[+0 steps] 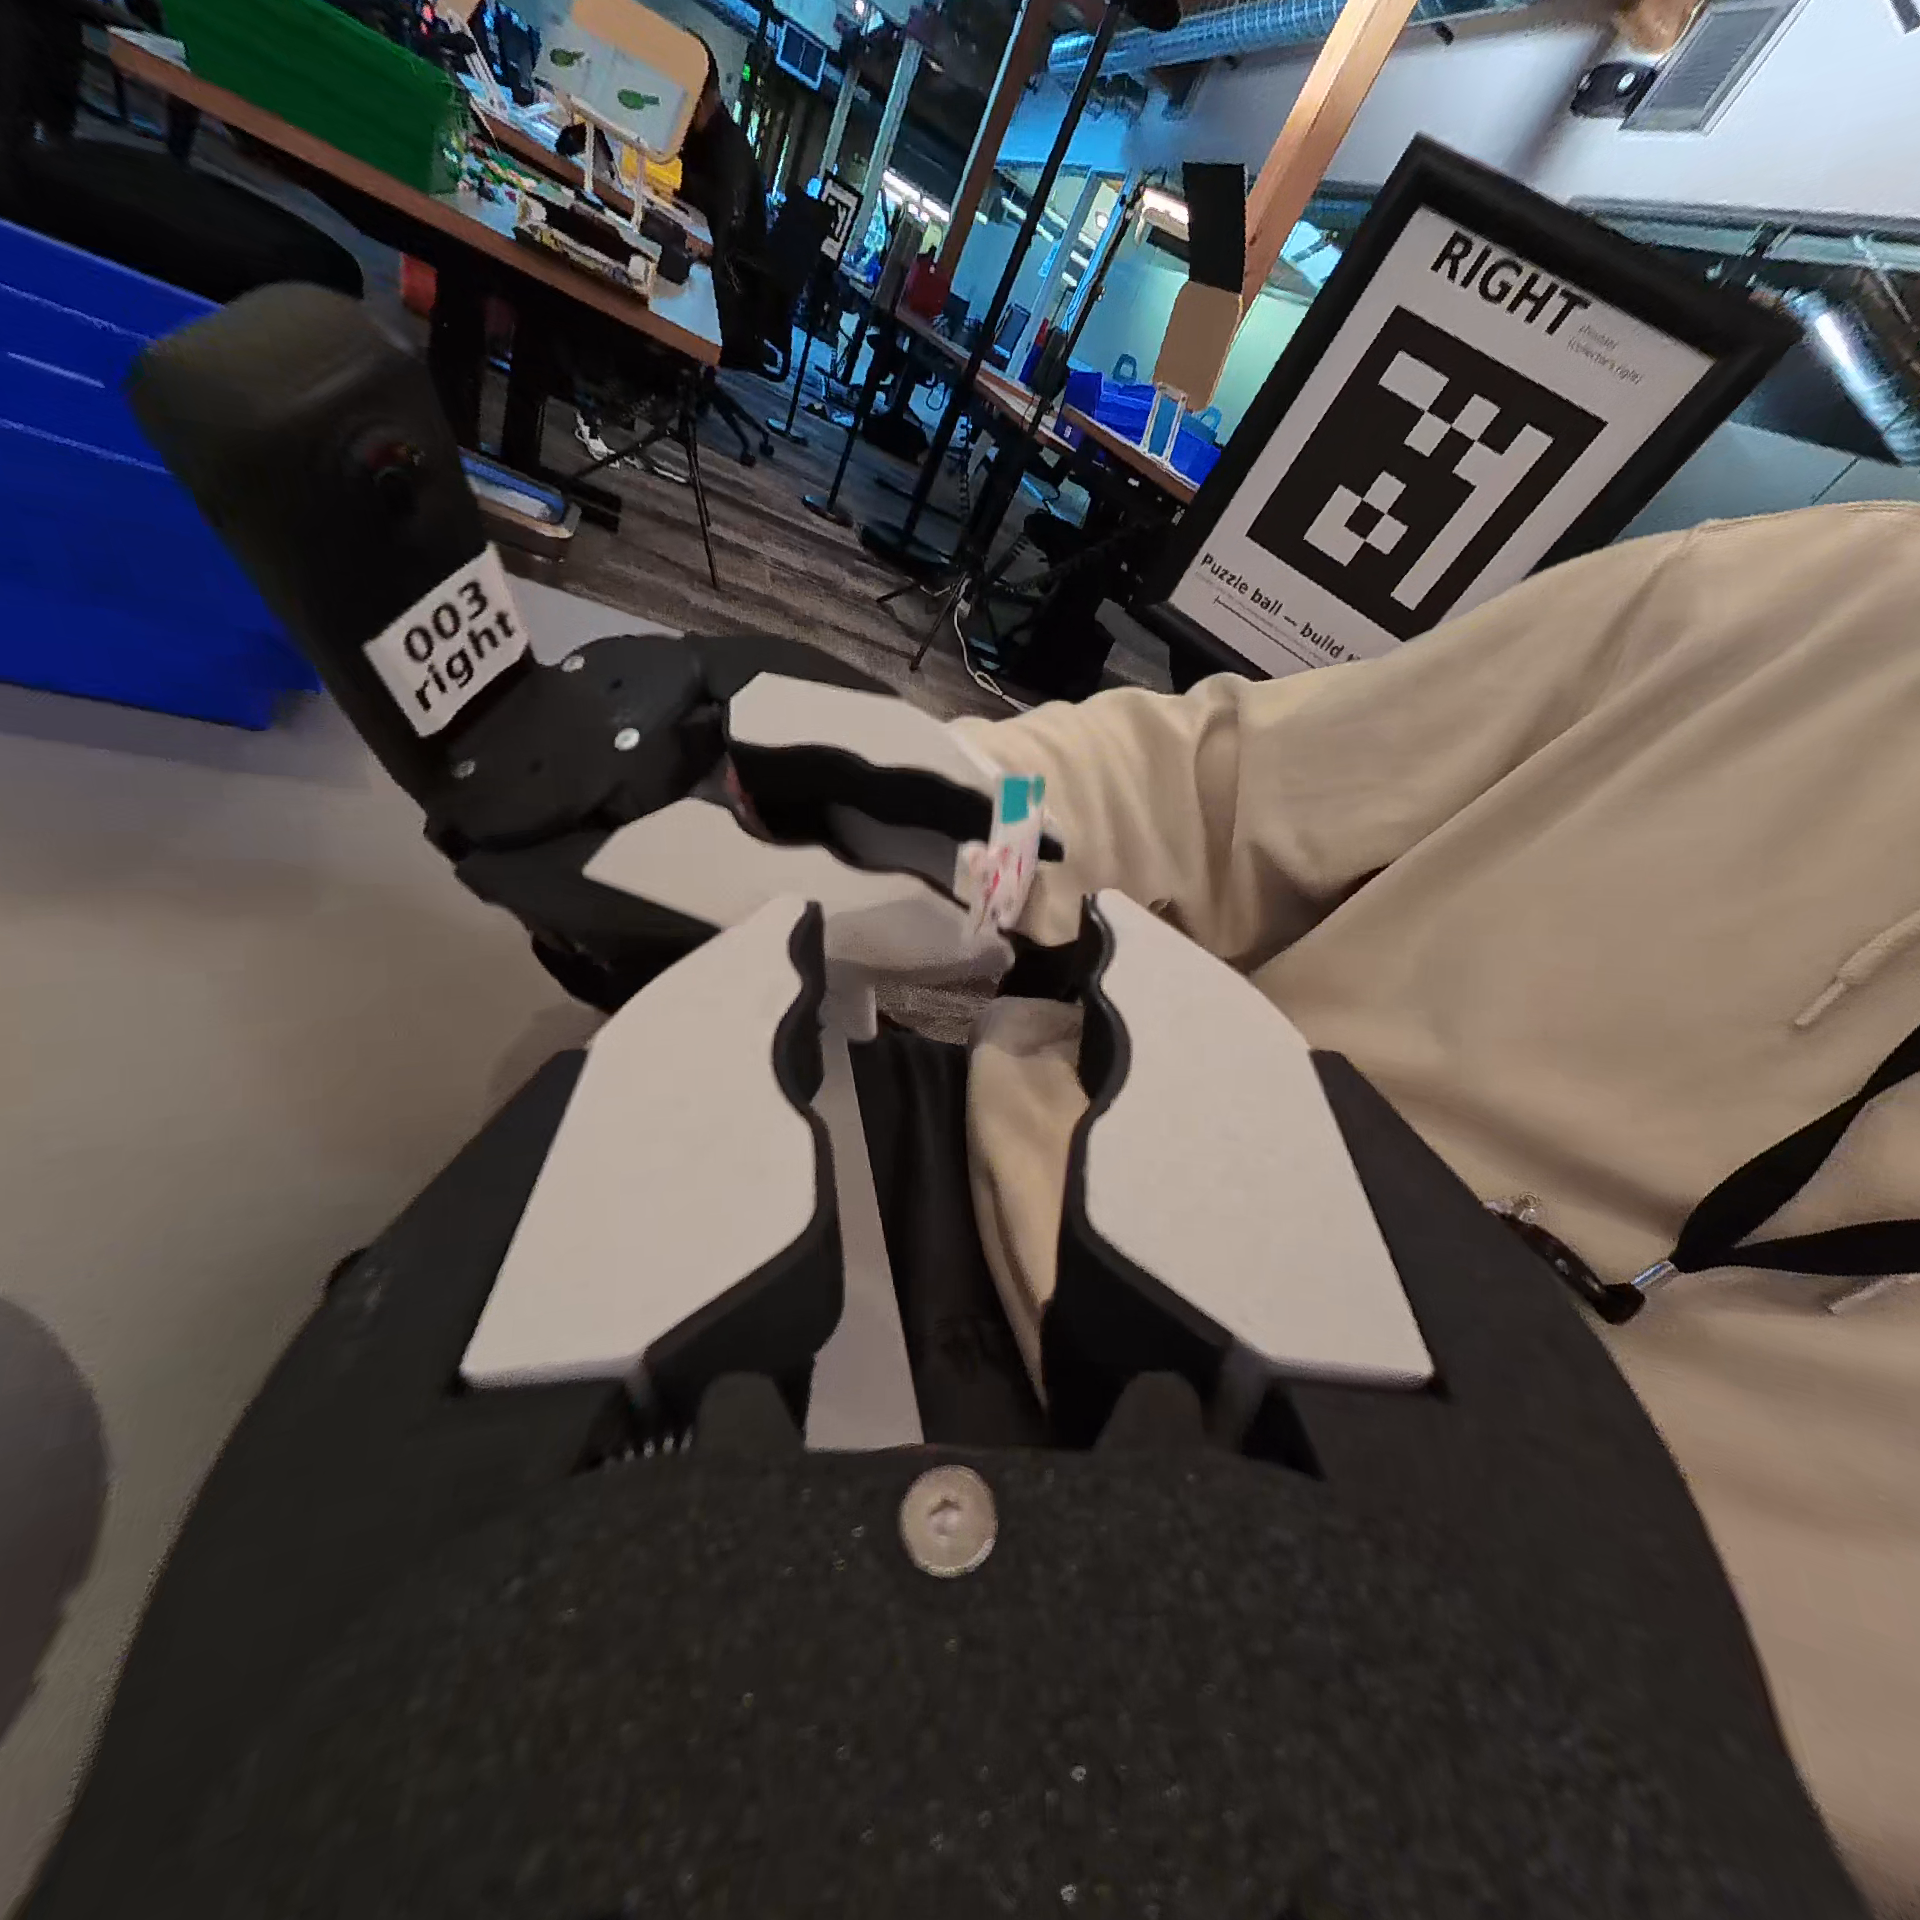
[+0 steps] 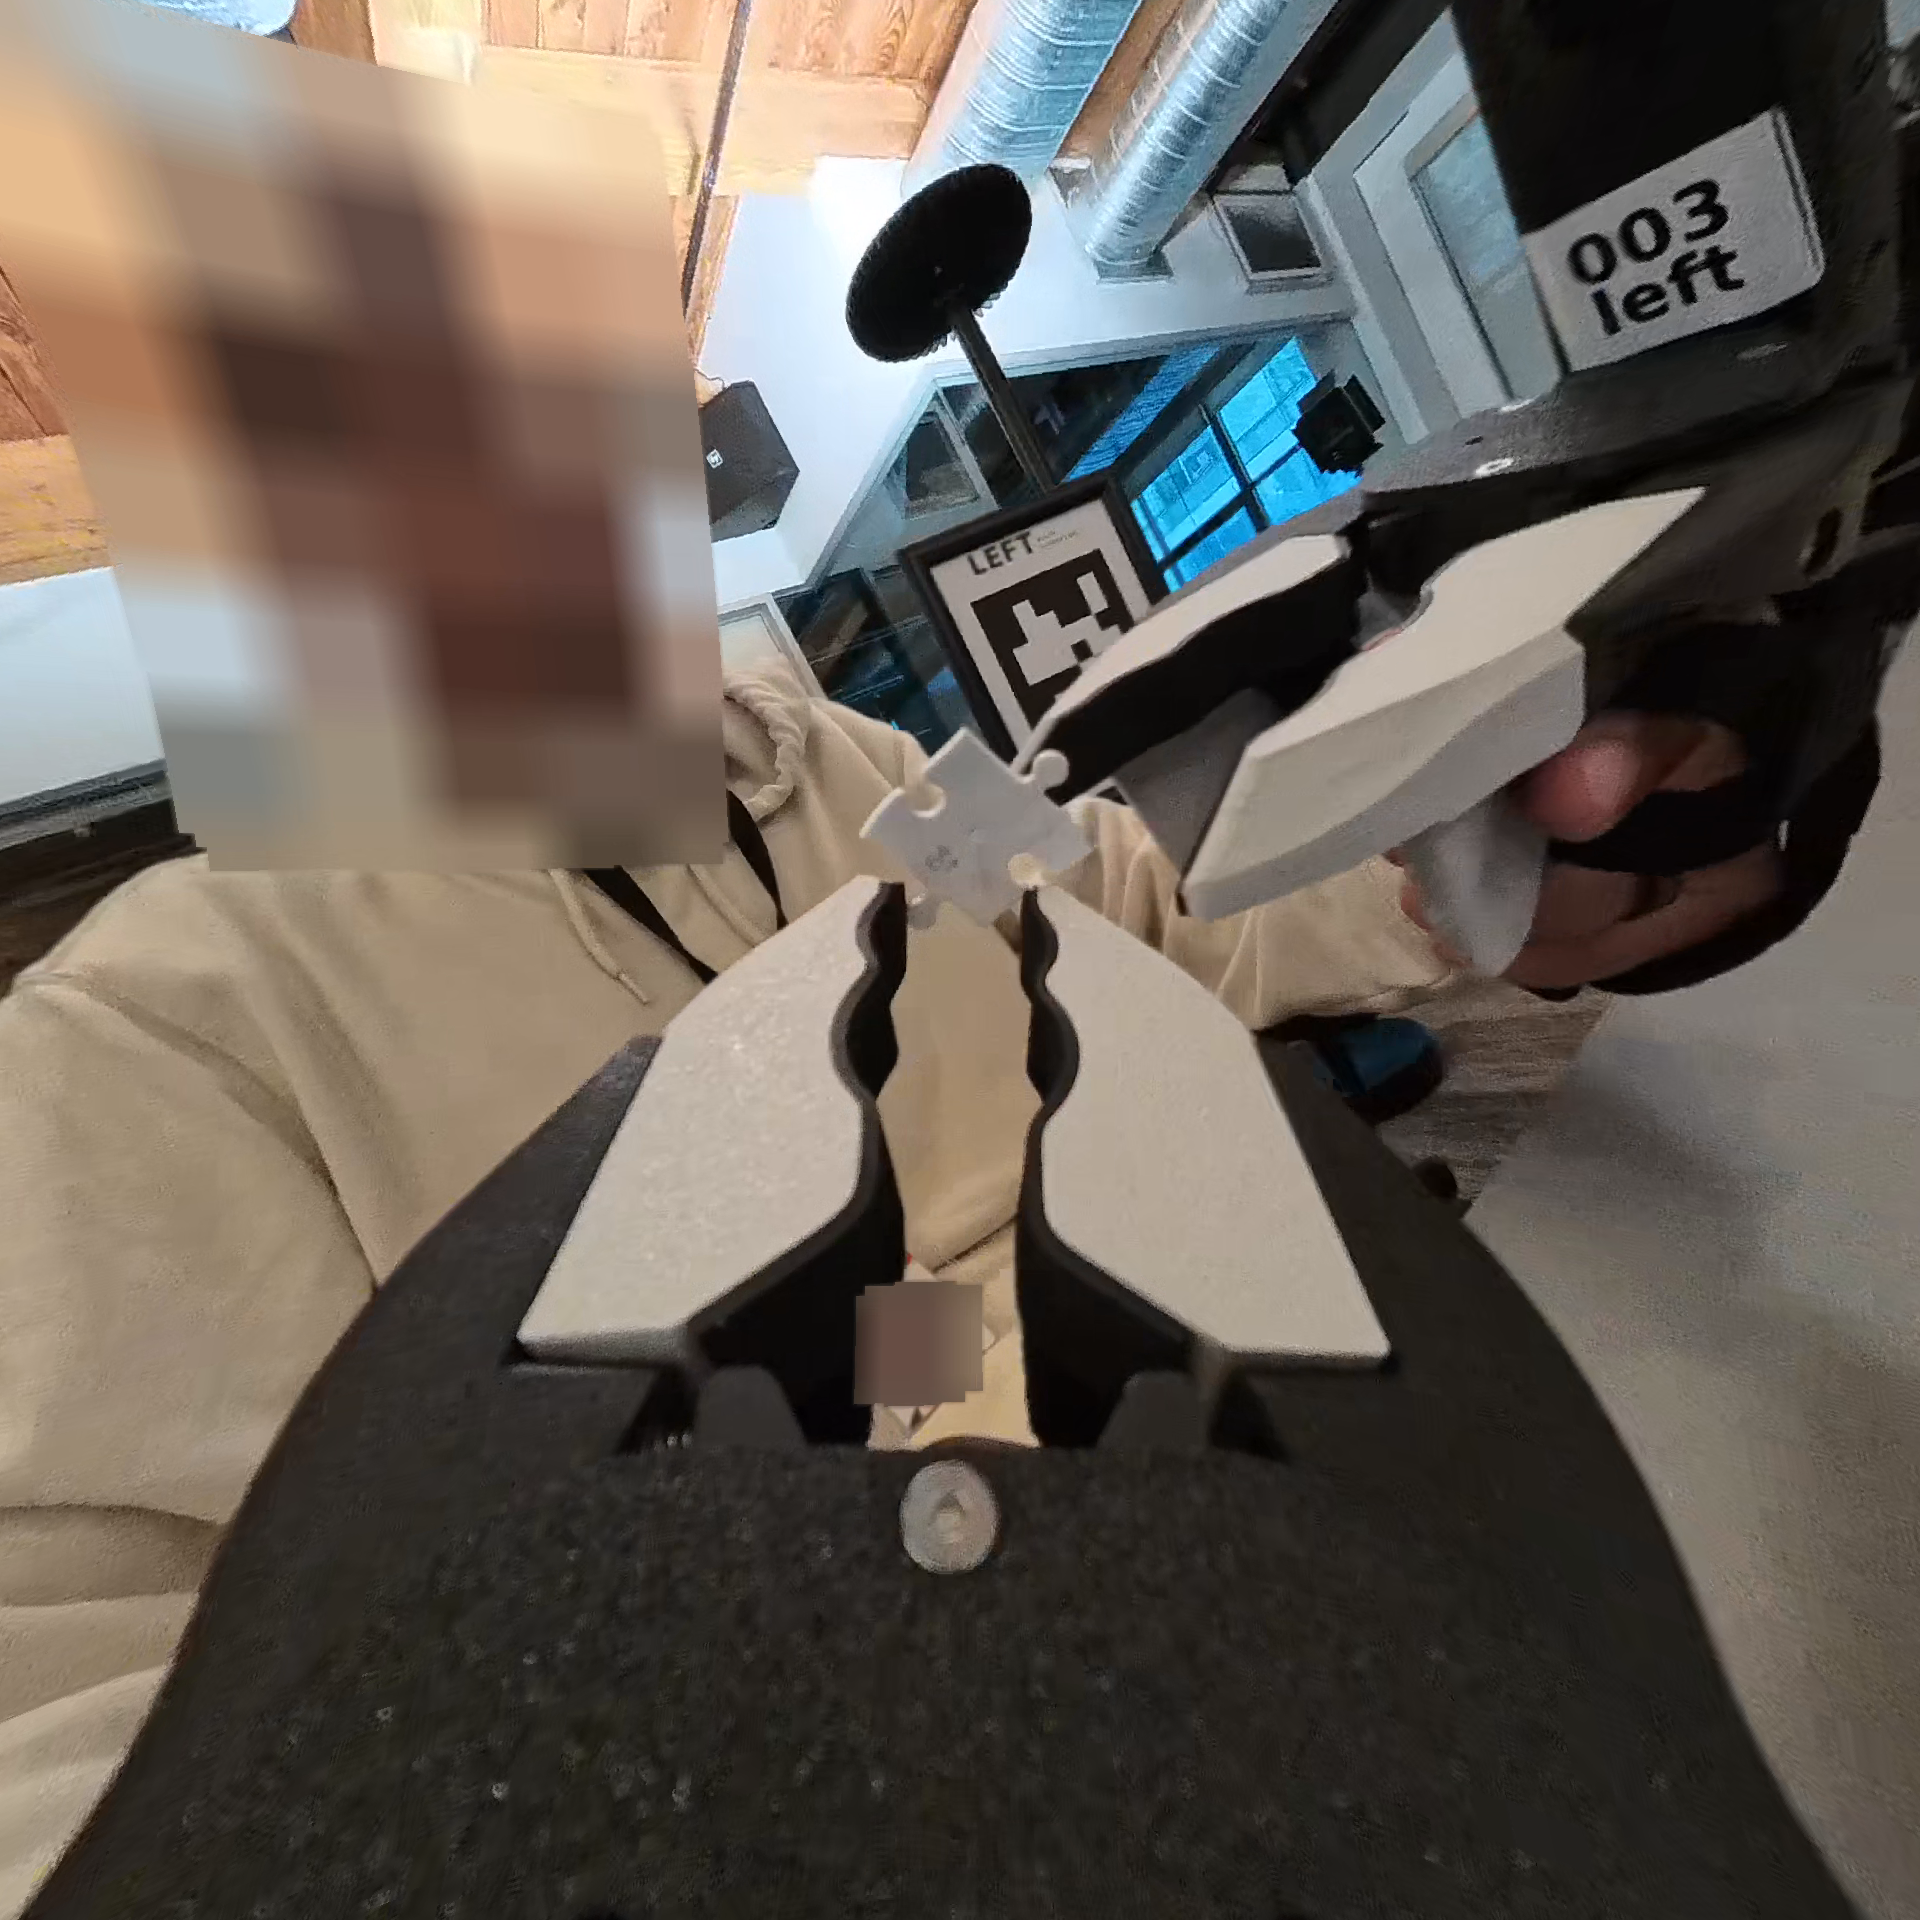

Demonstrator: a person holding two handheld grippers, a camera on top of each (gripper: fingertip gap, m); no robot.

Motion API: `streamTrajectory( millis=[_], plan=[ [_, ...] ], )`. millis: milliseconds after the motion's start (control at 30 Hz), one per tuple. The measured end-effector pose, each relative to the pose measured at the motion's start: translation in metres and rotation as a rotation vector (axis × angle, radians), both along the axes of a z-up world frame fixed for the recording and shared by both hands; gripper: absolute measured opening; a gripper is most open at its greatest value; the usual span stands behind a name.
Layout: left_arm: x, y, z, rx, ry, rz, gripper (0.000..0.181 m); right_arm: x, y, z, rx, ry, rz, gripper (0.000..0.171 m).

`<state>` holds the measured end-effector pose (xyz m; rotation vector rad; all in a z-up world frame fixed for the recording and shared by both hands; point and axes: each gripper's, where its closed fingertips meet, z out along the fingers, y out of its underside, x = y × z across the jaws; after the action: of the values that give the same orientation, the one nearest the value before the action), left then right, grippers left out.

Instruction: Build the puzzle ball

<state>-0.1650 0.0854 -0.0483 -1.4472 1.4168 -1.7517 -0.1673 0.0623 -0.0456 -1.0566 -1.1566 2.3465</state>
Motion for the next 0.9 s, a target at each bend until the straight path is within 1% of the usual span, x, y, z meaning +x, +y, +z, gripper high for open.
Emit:
streamTrajectory(
  millis=[33,100,133,233,267,300,400,500,567,667,733,833,867,900],
  plan=[
    [0.001,0.001,-0.001,-0.008,-0.013,0.002,0.042,-0.002,0.000,-0.005,-0.011,-0.018,0.011,0.021],
    [0.001,0.000,-0.004,-0.020,-0.023,-0.010,0.028,-0.005,0.000,-0.014,-0.019,-0.055,0.028,0.021],
    [0.001,-0.002,-0.006,-0.007,-0.025,-0.015,0.012,-0.007,0.000,-0.017,-0.025,-0.068,0.032,0.021],
    [-0.002,-0.004,-0.011,0.004,-0.010,-0.005,0.007,-0.006,0.000,-0.023,-0.027,-0.091,0.023,0.021],
    [-0.004,-0.003,-0.010,-0.006,-0.018,0.009,0.001,-0.007,0.004,-0.026,-0.025,-0.104,-0.009,0.018],
    [-0.006,0.001,-0.009,-0.011,-0.034,0.047,0.001,-0.006,0.009,-0.027,-0.016,-0.100,-0.058,0.014],
    [-0.015,0.015,-0.011,-0.045,-0.061,0.175,0.001,-0.005,0.026,-0.031,0.018,-0.148,-0.198,0.017],
    [-0.029,0.041,-0.020,-0.089,-0.068,0.357,0.001,-0.006,0.050,-0.045,0.193,-0.297,-0.432,0.018],
    [-0.039,0.062,-0.027,-0.100,-0.038,0.466,0.001,-0.003,0.065,-0.046,0.317,-0.367,-0.557,0.018],
    [-0.051,0.080,-0.028,-0.089,-0.023,0.520,0.001,0.007,0.090,-0.036,0.431,-0.451,-0.709,0.018],
    [-0.055,0.082,-0.021,-0.121,-0.083,0.523,0.001,0.010,0.102,-0.032,0.462,-0.495,-0.768,0.018],
    [-0.053,0.078,-0.018,-0.178,-0.137,0.504,0.001,-0.006,0.091,-0.037,0.428,-0.501,-0.701,0.014],
    [-0.052,0.076,-0.017,-0.188,-0.151,0.496,0.001,-0.013,0.087,-0.040,0.415,-0.480,-0.693,0.014],
    [-0.050,0.074,-0.015,-0.201,-0.169,0.487,0.001,-0.021,0.087,-0.041,0.391,-0.450,-0.720,0.014]
  ],
)
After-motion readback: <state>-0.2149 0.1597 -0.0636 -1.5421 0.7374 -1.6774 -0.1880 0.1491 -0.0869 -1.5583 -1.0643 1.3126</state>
